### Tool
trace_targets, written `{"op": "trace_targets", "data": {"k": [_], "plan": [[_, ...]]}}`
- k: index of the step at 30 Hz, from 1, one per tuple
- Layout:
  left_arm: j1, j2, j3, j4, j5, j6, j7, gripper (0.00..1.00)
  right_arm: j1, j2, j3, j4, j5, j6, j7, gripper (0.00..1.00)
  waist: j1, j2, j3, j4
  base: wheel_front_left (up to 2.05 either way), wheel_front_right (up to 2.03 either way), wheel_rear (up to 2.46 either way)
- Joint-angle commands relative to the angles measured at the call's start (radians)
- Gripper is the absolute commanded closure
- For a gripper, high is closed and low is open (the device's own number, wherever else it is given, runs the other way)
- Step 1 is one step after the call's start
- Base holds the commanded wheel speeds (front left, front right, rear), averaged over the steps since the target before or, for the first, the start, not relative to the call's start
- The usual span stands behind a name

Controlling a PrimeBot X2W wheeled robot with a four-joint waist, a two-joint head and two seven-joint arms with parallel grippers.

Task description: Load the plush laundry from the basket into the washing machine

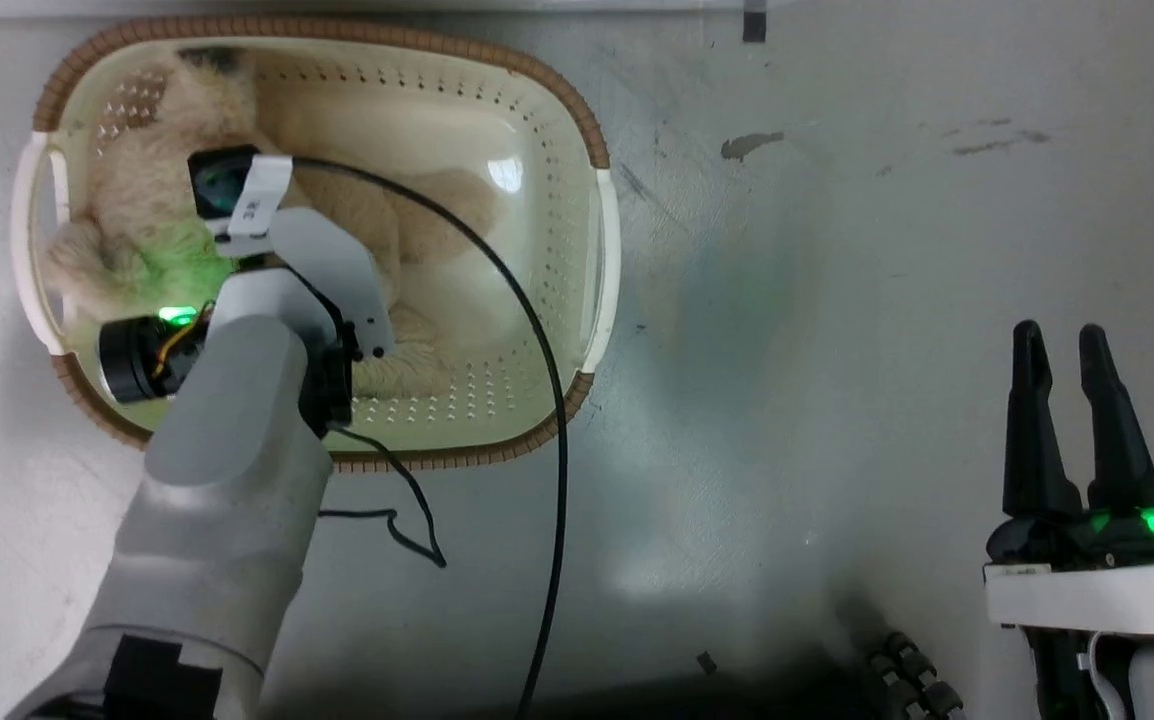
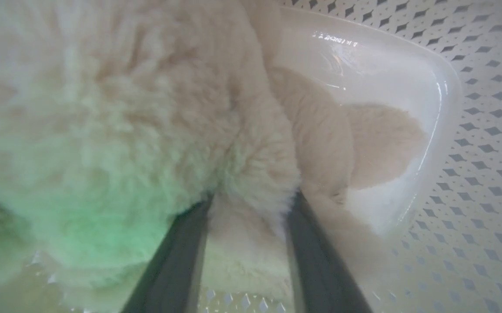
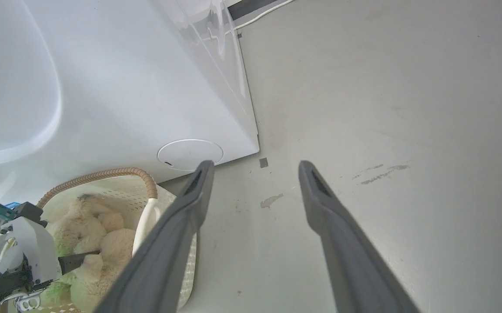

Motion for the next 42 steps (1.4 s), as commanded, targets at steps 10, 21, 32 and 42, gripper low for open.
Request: {"op": "trace_targets", "data": {"k": [10,21,32,42], "plan": [[-0.01,-0.023,-0.061,0.049,-0.008,-0.011,0.016,1.0,-0.051,-0.003,0.025,0.043,0.02,0.001,-0.014,0.0,-0.0001,-0.0001,-0.039,0.038,0.0,0.0,0.0],[0.086,-0.063,-0.106,0.026,-0.035,-0.084,-0.052,1.0,-0.056,-0.003,0.021,0.126,-0.001,0.001,-0.014,0.0,-0.0001,-0.0001,-0.214,0.106,0.0,0.0,0.0],[0.232,-0.093,-0.166,-0.052,-0.113,-0.202,-0.196,1.0,0.018,-0.003,-0.033,0.2,-0.072,0.001,-0.014,0.0,-0.0001,-0.0001,-0.449,0.236,0.0,0.0,0.0],[0.343,-0.095,-0.221,-0.157,-0.15,-0.251,-0.346,1.0,0.107,-0.003,-0.051,0.251,-0.101,0.001,-0.014,0.0,-0.0001,-0.0001,-0.631,0.302,0.0,0.0,0.0]]}}
